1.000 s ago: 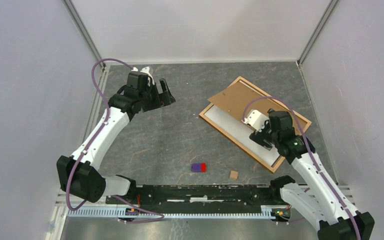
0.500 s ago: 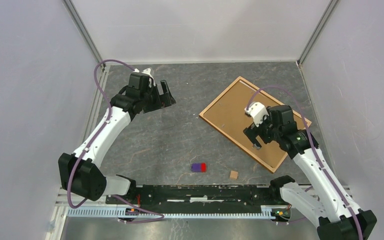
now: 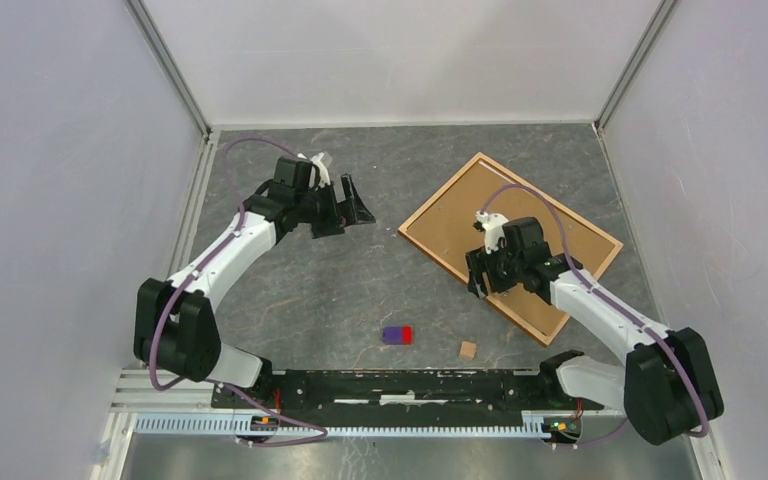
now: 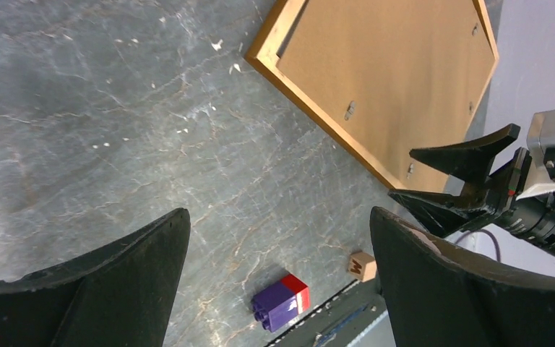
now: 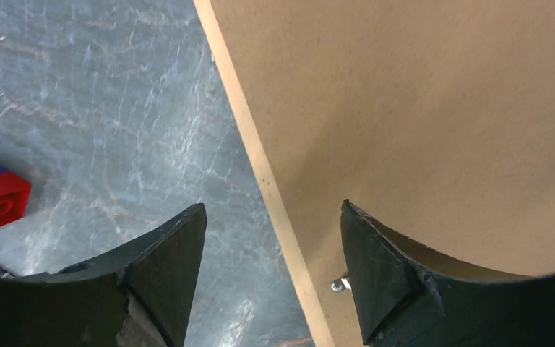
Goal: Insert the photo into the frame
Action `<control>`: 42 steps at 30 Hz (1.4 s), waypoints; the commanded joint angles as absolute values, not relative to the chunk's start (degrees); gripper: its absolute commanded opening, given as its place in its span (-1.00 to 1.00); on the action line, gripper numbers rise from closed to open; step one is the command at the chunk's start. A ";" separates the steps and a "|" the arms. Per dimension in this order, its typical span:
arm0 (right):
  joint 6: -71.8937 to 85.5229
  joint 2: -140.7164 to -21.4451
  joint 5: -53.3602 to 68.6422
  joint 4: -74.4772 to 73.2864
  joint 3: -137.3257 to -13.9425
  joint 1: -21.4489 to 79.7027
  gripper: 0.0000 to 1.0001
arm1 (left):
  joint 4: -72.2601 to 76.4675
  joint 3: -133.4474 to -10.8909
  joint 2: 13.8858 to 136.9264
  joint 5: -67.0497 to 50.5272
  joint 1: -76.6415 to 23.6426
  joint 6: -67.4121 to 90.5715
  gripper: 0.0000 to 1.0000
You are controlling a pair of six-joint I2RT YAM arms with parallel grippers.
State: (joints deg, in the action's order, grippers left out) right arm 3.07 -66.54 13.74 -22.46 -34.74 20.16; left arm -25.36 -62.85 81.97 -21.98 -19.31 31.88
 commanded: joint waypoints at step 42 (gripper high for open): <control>-1.20 -87.41 -26.20 -15.07 -47.40 38.67 0.00 | -20.11 -62.84 84.84 -25.75 -20.06 33.88 1.00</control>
